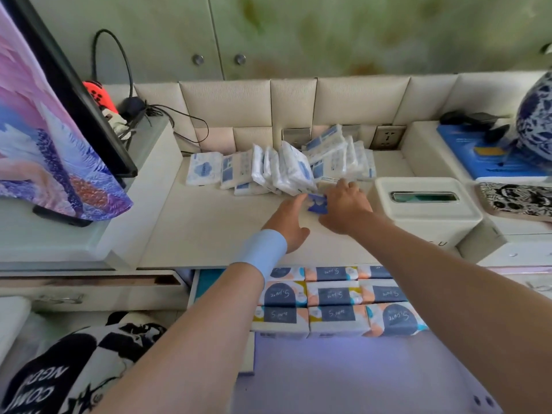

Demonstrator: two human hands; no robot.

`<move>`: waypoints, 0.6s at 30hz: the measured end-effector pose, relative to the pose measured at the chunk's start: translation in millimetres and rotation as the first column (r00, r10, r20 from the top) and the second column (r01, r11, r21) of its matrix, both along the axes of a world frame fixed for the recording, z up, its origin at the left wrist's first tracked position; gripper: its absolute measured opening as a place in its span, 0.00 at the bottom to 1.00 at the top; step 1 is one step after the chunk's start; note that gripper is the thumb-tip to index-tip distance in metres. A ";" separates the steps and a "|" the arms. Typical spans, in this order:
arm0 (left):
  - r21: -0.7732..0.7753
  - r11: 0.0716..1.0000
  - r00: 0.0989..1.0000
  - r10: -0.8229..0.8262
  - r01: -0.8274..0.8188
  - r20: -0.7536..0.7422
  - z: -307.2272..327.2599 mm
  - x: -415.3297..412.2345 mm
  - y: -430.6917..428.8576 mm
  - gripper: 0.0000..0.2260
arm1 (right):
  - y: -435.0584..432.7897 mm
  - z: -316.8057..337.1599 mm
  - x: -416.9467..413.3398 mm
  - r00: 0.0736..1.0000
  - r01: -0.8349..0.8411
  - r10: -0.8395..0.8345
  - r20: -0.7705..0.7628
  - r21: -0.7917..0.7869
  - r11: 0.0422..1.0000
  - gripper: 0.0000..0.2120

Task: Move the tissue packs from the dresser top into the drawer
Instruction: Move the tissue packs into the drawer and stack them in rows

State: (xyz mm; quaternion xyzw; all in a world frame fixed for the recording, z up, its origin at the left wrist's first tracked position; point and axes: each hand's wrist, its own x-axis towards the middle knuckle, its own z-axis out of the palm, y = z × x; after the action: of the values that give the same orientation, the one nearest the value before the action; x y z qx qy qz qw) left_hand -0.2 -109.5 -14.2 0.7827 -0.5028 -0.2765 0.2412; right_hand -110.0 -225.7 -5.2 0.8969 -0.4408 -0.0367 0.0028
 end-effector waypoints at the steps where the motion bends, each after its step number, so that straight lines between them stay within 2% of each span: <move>1: -0.011 1.000 1.000 -0.009 0.009 0.012 -3.1 2.0 -0.6 0.34 | 3.6 2.2 -0.1 0.997 -0.019 0.012 0.079 0.086 0.996 0.23; 5: -0.009 0.996 0.996 -0.084 0.084 -0.021 -4.8 6.3 10.9 0.35 | 26.9 12.4 -0.6 0.977 -0.111 0.021 0.214 0.415 0.903 0.15; 7: 0.048 0.994 0.991 -0.100 0.096 0.088 -2.5 6.4 23.9 0.34 | 42.2 14.2 -2.8 0.958 -0.104 -0.062 0.280 0.542 0.834 0.14; 9: 0.073 0.992 0.976 -0.113 0.101 0.185 -0.6 6.7 41.0 0.33 | 56.1 11.2 -7.1 0.936 -0.097 -0.128 0.328 0.590 0.801 0.13; 12: 0.075 0.992 0.993 -0.104 0.099 0.057 -0.5 5.6 71.5 0.31 | 77.8 2.1 -17.1 0.873 -0.098 -0.263 0.411 0.677 0.730 0.13; 14: 0.049 0.996 0.997 -0.078 0.078 0.005 -2.2 4.1 88.9 0.22 | 94.8 -1.4 -22.7 0.831 -0.122 -0.354 0.428 0.762 0.636 0.13; 18: 0.009 0.999 0.997 -0.051 0.052 -0.049 1.1 -2.8 125.7 0.10 | 124.0 -2.9 -30.6 0.866 -0.179 -0.336 0.371 0.857 0.483 0.17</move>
State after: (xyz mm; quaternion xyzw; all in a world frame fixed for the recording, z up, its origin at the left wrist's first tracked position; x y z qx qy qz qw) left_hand -3.0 16.2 -13.2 0.7637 -0.5154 -0.3041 0.2422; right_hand -140.6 -101.7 -8.1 0.7276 -0.3874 -0.0252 -0.5656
